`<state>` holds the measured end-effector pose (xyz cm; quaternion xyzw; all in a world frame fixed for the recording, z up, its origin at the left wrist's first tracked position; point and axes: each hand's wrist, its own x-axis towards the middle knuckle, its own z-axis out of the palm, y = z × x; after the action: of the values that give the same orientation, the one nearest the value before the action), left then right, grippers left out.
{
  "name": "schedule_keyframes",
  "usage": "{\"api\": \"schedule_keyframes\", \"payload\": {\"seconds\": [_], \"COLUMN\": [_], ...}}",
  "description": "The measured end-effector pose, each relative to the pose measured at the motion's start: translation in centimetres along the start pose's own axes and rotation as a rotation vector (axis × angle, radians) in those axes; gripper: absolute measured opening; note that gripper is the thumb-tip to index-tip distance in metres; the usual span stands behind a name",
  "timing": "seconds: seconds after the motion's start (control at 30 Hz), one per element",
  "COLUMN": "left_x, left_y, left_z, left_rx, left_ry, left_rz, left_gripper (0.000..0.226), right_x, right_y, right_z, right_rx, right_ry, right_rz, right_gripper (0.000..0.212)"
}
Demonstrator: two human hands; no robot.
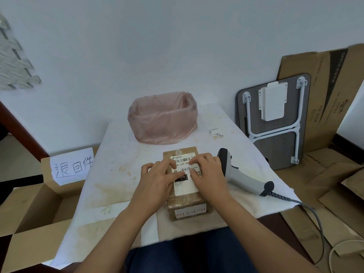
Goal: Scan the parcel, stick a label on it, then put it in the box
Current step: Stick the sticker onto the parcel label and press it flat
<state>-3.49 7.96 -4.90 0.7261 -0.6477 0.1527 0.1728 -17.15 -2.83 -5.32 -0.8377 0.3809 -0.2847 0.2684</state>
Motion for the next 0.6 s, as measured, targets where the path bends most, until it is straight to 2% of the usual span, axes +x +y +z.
{"api": "schedule_keyframes", "payload": {"seconds": [0.4,0.6], "left_x": [0.5,1.0], "left_y": [-0.1,0.3], "left_z": [0.1,-0.6], "left_rx": [0.080,0.087], "left_ry": [-0.117,-0.261], "left_rz": [0.047,0.022], "left_gripper": [0.062,0.058], "right_x": [-0.2,-0.8], "right_y": [-0.2,-0.2], "right_z": [0.1,0.1], "right_rx": [0.067,0.088], "right_ry": [0.042,0.138], "right_rz": [0.048,0.052], "right_gripper": [0.018,0.025]}}
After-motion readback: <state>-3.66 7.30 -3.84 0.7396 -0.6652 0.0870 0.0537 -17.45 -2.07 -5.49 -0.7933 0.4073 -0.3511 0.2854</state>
